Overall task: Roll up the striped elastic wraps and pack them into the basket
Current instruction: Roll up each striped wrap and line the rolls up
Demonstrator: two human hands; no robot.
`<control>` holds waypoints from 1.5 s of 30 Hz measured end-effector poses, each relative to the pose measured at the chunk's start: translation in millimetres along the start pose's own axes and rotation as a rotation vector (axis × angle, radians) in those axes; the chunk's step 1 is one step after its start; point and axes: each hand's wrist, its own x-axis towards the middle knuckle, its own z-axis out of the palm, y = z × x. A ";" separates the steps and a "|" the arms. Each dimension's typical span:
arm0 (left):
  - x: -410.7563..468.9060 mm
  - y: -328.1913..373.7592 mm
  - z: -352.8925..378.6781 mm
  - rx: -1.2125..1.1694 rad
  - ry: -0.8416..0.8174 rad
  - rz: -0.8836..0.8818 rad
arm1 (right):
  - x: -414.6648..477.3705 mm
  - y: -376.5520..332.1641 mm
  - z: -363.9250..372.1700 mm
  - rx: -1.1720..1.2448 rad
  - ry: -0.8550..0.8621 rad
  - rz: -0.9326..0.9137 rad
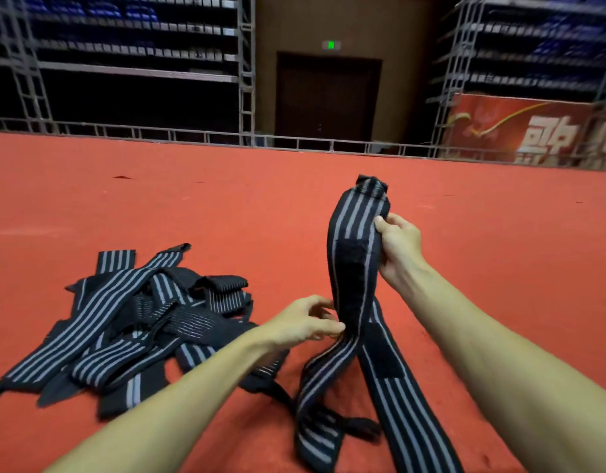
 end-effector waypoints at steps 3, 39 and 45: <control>-9.3 7.2 14.4 0.030 -0.020 0.061 | -13.0 -25.8 -8.7 0.059 -0.004 0.008; 34.2 -22.9 4.8 -0.340 0.338 0.019 | 31.5 73.7 -26.6 -0.514 -0.221 -0.052; 96.2 -59.0 -14.2 -0.209 0.558 0.009 | 52.4 135.6 -42.7 -0.674 -0.332 -0.165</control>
